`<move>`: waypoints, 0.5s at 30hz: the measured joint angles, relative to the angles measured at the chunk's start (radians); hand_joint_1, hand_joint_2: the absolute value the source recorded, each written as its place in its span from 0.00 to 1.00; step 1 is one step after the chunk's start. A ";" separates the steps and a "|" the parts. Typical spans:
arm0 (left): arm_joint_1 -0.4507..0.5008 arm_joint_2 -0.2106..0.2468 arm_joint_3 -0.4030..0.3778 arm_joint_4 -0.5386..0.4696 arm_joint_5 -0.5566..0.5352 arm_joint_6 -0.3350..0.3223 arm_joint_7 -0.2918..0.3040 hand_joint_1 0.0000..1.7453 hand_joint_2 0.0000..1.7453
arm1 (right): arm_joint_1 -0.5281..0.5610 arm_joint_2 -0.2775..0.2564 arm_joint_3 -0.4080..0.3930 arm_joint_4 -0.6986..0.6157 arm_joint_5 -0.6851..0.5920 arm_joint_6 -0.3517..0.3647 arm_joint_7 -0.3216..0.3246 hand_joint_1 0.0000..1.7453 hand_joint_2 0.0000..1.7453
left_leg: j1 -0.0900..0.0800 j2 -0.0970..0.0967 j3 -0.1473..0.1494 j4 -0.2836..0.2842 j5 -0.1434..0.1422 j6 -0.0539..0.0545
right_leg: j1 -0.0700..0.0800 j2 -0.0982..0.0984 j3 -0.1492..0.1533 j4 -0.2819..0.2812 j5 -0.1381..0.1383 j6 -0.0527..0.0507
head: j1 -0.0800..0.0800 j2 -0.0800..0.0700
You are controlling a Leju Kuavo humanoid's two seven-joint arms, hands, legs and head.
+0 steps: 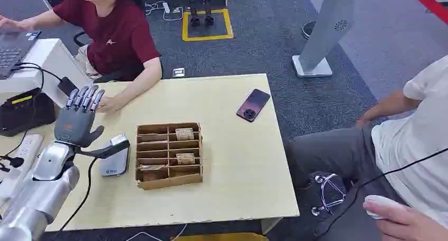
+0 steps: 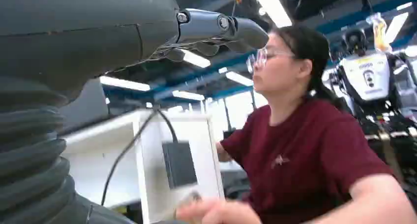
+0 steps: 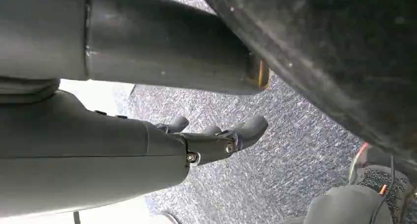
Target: Pass the card to the sensor for recognition and then transmit it.
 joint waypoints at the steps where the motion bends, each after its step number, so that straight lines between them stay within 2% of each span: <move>1: 0.007 0.000 0.000 -0.004 0.024 -0.015 -0.011 0.00 1.00 | 0.000 0.000 0.002 0.000 -0.001 0.000 0.002 0.00 0.00 | 0.000 0.000 0.000 0.000 0.000 0.000 | 0.000 0.000 0.000 0.000 0.000 0.000 | 0.000 0.000; 6: 0.023 -0.001 0.000 -0.020 0.082 -0.055 -0.039 0.00 1.00 | 0.000 0.000 0.008 0.000 -0.014 0.000 0.004 0.00 0.00 | 0.000 0.000 0.000 0.000 0.000 0.000 | 0.000 0.000 0.000 0.000 0.000 0.000 | 0.000 0.000; 12: 0.086 0.008 0.000 -0.103 0.198 -0.150 -0.082 0.00 1.00 | 0.000 0.000 0.013 0.000 -0.014 -0.018 0.007 0.00 0.00 | 0.000 0.000 0.000 0.000 0.000 0.000 | 0.000 0.000 0.000 0.000 0.000 0.000 | 0.000 0.000; 15: 0.117 0.021 0.000 -0.144 0.202 -0.156 -0.080 0.00 1.00 | -0.001 0.000 0.016 0.000 -0.014 -0.020 0.008 0.00 0.00 | 0.000 0.000 0.000 0.000 0.000 0.000 | 0.000 0.000 0.000 0.000 0.000 0.000 | 0.000 0.000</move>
